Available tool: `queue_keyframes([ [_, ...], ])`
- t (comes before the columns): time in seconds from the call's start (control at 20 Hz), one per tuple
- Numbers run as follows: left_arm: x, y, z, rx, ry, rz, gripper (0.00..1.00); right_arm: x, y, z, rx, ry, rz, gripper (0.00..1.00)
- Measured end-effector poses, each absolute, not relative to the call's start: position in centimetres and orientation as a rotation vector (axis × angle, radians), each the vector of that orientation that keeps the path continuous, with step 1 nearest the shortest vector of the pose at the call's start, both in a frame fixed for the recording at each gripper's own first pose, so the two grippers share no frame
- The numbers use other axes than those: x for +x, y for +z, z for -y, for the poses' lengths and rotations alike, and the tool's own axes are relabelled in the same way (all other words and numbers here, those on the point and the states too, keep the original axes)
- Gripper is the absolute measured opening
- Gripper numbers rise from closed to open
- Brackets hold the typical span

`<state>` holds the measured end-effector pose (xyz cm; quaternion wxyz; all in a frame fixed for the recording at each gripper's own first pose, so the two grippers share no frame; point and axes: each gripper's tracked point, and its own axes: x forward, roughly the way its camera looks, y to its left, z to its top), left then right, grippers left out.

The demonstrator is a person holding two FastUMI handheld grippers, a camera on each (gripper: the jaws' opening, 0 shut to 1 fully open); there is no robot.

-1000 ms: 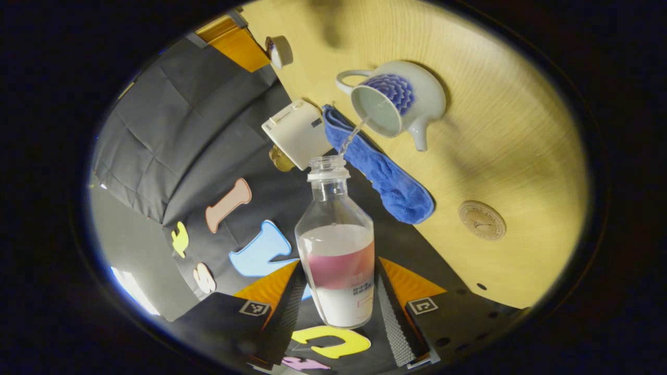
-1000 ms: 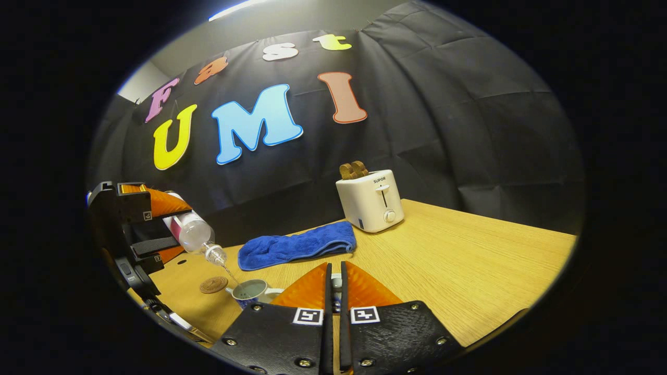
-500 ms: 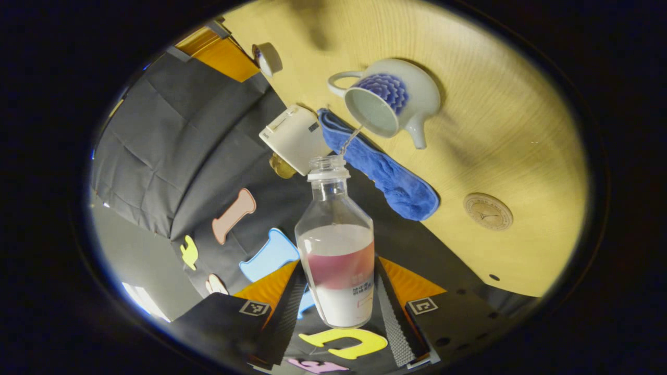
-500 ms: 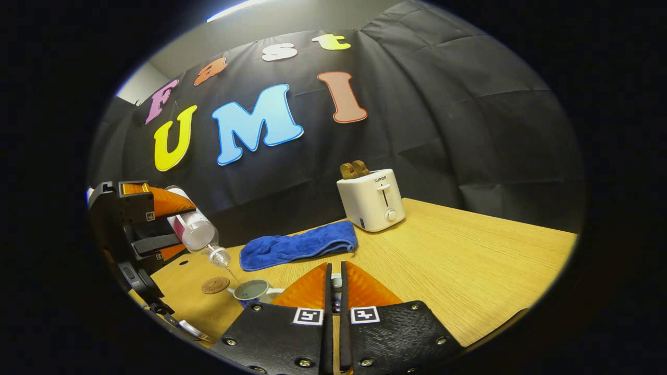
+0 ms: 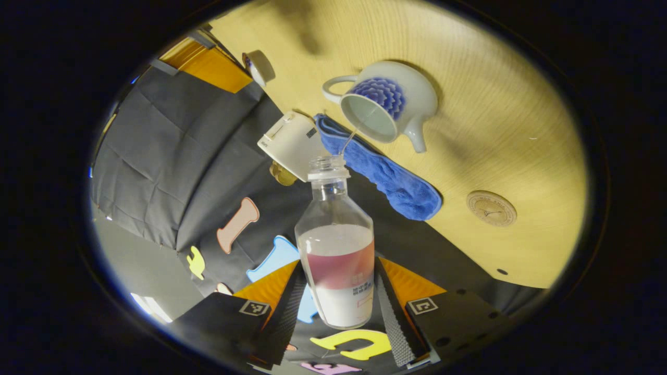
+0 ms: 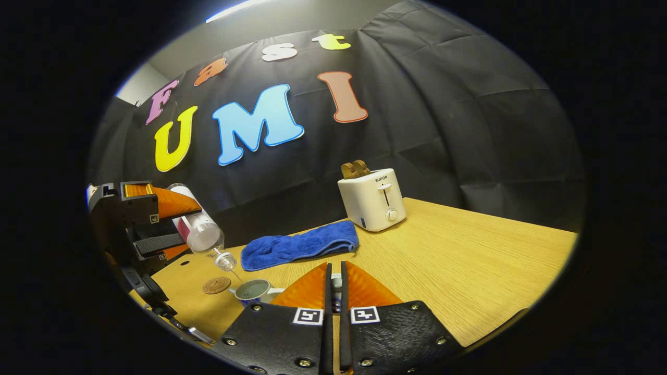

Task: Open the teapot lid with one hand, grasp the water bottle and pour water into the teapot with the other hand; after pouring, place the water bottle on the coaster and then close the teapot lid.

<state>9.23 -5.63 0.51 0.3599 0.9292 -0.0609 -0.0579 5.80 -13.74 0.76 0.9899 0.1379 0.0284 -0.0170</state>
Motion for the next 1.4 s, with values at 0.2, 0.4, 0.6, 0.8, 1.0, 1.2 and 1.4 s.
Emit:
queue_keyframes([
  [0.2,9.2,0.4,6.0,2.431,-0.150,0.177,0.88,5.9,0.7,13.7,0.276,-0.033,-0.058,0.05],
  [0.4,8.7,-0.2,5.7,2.449,-0.154,0.203,0.88,5.9,0.7,13.7,0.272,-0.034,-0.059,0.05],
  [0.6,8.9,-0.3,6.0,2.422,-0.160,0.220,0.88,5.9,0.6,13.7,0.261,-0.038,-0.063,0.05],
  [0.8,9.2,-1.2,5.2,2.300,-0.178,0.181,0.89,5.9,0.6,13.6,0.252,-0.039,-0.061,0.05],
  [1.0,9.0,-2.7,3.2,2.055,-0.175,0.116,0.88,6.0,0.5,13.4,0.231,-0.043,-0.063,0.05],
  [1.2,8.9,-4.4,1.3,1.721,-0.175,0.046,0.89,6.1,0.5,13.3,0.205,-0.048,-0.056,0.05],
  [1.4,10.3,-5.7,0.7,1.407,-0.144,0.030,0.89,6.3,0.2,12.8,0.187,-0.041,-0.063,0.05],
])
